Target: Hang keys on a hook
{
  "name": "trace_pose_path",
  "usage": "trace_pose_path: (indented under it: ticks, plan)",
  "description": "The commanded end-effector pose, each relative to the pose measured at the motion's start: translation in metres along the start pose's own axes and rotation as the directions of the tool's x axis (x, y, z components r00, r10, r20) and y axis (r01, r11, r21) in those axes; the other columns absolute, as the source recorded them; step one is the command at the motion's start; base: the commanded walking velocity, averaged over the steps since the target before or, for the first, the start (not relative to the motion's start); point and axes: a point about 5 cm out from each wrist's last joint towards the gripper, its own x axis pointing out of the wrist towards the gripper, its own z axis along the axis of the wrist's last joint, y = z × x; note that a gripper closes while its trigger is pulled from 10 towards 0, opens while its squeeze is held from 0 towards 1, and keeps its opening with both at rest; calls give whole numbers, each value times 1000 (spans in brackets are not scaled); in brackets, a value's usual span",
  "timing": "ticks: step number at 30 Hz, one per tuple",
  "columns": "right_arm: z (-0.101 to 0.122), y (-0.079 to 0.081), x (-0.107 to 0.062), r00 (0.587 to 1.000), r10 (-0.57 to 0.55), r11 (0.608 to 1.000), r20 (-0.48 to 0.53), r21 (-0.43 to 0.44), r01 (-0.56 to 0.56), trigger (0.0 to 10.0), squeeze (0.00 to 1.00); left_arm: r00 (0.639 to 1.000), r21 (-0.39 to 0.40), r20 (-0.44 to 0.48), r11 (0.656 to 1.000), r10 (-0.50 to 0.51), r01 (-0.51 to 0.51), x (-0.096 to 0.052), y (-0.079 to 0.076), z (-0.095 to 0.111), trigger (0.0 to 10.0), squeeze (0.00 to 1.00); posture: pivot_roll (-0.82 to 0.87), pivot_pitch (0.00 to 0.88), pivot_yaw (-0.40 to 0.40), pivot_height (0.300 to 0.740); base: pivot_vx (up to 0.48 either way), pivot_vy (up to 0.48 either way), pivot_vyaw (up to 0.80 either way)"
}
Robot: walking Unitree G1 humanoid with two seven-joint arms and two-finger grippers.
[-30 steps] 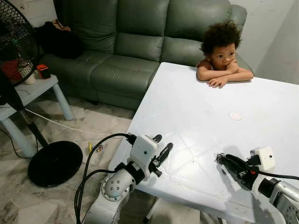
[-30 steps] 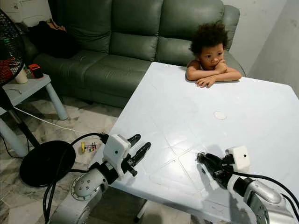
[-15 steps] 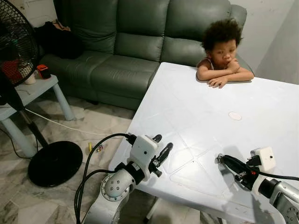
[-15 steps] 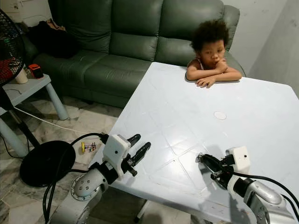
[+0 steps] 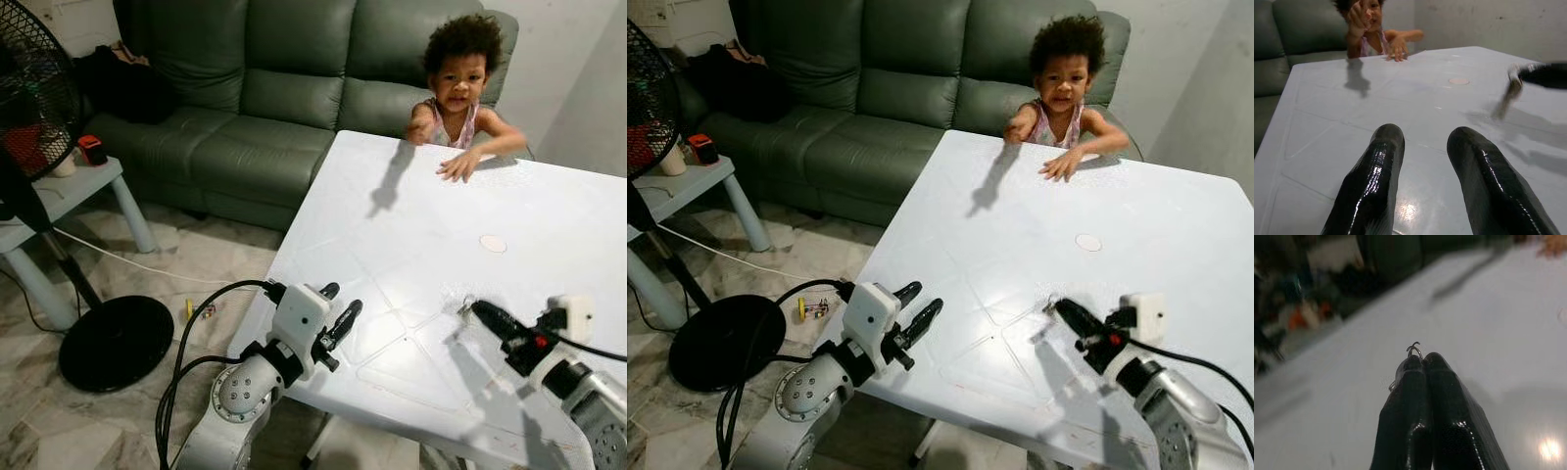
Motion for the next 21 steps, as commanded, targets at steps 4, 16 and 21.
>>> trace_pose_path:
  ticks: [4,16,21]
  plan:
    - [20,14,9,988,6,999,154,-47,2,10000,0,998,2,37,998,56,-56,1,8,5,10000,0,62,0,-58,740,0,0,0]
    - [22,50,33,932,-164,967,325,-136,217,10000,0,956,-17,77,959,283,-283,-4,66,8,10000,0,62,0,-52,740,0,0,0]
    - [18,60,37,924,-195,962,329,-117,245,10000,0,933,-54,79,936,350,-347,-7,86,9,10000,0,64,0,-48,740,0,0,0]
